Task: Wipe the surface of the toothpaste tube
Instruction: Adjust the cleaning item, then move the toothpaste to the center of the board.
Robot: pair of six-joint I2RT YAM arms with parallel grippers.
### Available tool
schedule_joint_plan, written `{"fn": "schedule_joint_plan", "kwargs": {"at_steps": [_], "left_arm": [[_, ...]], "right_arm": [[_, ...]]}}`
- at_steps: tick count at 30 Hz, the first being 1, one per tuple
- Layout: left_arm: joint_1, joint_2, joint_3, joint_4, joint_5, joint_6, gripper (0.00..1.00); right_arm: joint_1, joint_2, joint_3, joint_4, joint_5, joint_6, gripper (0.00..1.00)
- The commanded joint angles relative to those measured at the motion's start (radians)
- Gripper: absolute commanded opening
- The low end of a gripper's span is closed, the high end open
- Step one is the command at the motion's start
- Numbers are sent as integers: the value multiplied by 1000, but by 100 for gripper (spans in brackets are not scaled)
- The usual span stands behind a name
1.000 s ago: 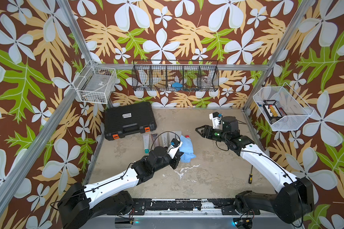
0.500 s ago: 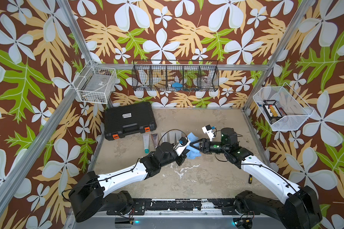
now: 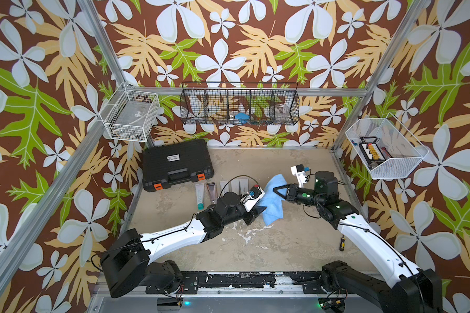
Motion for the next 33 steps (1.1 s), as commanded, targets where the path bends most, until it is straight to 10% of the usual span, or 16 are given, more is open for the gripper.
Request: {"fn": "schedule_joint_plan", "kwargs": {"at_steps": [1,14,33], "left_arm": [[34,29,24,52,16,-23,63],[81,411,386,-307,23,-541,61],[58,546,334,-368,-26,-833,61]], "right_arm": [[-60,-35,31,-160,143,-143,0],[-141,-128,133,-338,480,-329,0],[-209,-111,167,-290,387,-311,0]]}}
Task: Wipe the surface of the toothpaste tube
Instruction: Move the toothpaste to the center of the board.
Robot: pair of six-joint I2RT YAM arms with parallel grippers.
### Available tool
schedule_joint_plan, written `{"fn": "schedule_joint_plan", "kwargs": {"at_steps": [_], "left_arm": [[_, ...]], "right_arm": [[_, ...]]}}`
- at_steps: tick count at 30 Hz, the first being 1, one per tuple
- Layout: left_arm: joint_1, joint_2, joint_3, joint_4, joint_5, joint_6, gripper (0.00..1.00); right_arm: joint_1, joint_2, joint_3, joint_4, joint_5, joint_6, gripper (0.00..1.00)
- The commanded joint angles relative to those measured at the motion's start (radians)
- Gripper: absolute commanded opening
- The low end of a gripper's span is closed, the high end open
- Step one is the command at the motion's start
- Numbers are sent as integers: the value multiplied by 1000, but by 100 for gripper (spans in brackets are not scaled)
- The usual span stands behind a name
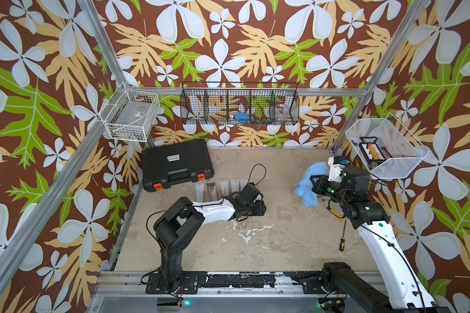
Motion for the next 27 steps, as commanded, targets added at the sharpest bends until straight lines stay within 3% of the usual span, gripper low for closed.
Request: {"fn": "schedule_joint_plan", "kwargs": {"at_steps": [1,12,19,27], "left_arm": [[-1,21,-1,-8,-18,-26,61],[-28,108,85,18,-12,-27,62],[-35,262,289,3,-39,31,59],[-21,503,654,-122,-54,130,59]], "right_arm": [[-3,-5,1,29,-34,7,0],[-5,-11,-7,38,-45,7,0],[-7,-15,-36,57,-55,12,0],[-11,-12,-48,67,-82,18,0]]}}
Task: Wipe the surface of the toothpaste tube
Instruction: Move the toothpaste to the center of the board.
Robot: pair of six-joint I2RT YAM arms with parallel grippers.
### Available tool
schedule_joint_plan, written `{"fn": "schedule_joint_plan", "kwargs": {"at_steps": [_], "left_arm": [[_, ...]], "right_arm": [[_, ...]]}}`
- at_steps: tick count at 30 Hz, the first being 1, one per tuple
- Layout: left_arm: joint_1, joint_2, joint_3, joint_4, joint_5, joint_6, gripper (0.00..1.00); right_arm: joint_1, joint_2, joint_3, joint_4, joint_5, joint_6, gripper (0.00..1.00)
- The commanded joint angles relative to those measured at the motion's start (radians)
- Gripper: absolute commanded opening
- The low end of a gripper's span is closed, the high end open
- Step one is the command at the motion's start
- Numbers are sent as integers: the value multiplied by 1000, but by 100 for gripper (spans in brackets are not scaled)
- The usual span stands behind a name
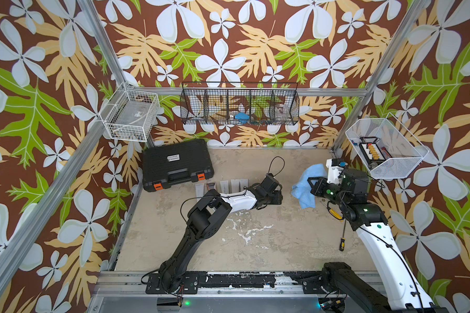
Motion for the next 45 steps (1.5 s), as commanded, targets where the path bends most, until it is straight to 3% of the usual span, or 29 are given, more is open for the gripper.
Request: {"fn": "schedule_joint_plan", "kwargs": {"at_steps": [1,4,7,19,28,39,45], "left_arm": [[10,80,127,-131,-18,84,59],[14,98,215,-182,-32,137,58],[32,41,191,-186,-33,175,59],[106,-294,-229,-16,22,393,68],[125,-299,-334,17,22,454,63],[123,-260,-355,33,-16,483,64],[117,-248,-367,42,15,483,57]], "right_arm": [[-1,-2,0,33,-19,3,0],[-1,-7,-2,30,-20,3,0],[-1,-9,-11,35,-24,3,0],[-1,45,-50,107,-79,14,0],[0,66,-25,103,-85,8,0],[-1,66,-12,107,-93,9,0],[-1,75,-13,115,-93,9,0]]}}
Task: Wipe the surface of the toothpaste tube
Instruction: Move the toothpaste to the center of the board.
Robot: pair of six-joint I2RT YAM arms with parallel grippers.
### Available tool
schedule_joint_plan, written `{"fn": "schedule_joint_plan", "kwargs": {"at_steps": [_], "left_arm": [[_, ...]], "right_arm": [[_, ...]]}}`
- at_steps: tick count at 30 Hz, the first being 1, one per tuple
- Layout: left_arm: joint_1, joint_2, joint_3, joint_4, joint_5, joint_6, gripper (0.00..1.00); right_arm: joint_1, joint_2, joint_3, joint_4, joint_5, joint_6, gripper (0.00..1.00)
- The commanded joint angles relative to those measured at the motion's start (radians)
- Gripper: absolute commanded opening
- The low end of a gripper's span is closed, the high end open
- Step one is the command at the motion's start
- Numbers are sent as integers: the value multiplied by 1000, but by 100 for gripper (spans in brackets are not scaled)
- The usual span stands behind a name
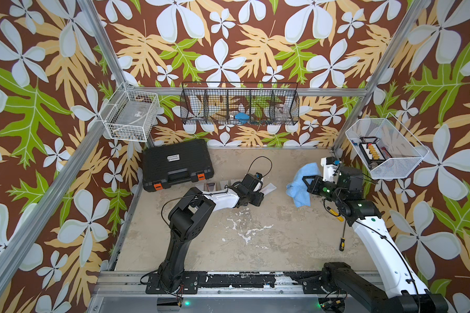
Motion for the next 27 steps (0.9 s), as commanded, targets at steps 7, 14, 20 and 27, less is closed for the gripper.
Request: {"fn": "schedule_joint_plan", "kwargs": {"at_steps": [7,14,20,27], "left_arm": [[-15,-9,-38,38,8,13,36],[-44,-22,-57,45,1,24,28],[-96,-65,-110,79,3,56,24],[-139,-107,-205,147,17,91,23]], "right_arm": [[1,19,-2,48,-14,2,0],[0,55,-22,72,-37,7,0],[0,95,-72,131,-56,15,0],[4,262,-157,244,-197,48,0]]}}
